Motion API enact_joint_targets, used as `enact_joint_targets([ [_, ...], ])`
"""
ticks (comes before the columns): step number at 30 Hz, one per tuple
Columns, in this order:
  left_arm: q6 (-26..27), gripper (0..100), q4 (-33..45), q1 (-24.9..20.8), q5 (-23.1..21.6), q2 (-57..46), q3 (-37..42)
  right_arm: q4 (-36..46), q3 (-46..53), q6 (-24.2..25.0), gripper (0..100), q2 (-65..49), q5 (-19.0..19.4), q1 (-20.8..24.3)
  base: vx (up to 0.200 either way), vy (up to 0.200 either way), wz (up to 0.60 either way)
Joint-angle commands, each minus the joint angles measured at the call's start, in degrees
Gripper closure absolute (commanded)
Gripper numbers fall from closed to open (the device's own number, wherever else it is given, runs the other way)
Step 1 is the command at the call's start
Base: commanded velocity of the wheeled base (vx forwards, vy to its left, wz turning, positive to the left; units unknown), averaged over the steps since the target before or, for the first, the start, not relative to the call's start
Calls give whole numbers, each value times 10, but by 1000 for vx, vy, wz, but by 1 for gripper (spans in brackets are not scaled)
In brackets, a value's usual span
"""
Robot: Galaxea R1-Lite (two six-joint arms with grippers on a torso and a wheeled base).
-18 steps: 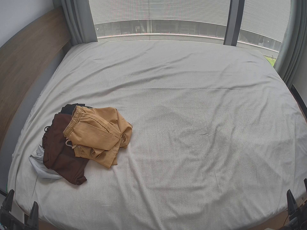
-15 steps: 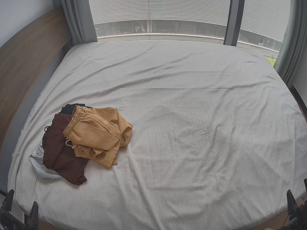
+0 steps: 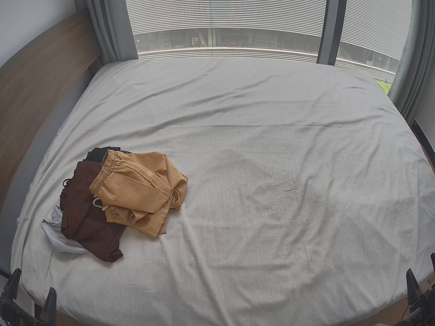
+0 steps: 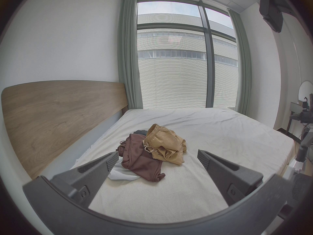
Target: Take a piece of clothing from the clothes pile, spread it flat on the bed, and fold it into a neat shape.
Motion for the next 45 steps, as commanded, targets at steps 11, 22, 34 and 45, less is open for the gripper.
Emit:
enact_joint_targets([
  [11, -11, 0, -83, 3, -2, 44, -89, 0, 8, 0, 0, -9, 0, 0, 0, 0, 0],
  [22, -65, 0, -165, -122, -7, 348, -145, 0, 8, -3, 0, -9, 0, 0, 0, 0, 0],
  [34, -128, 0, -293, -147, -7, 569, -160, 0, 9, -2, 0, -9, 0, 0, 0, 0, 0],
  [45, -137, 0, -304, -117, -10, 653, -212, 0, 8, -2, 0, -9, 0, 0, 0, 0, 0],
])
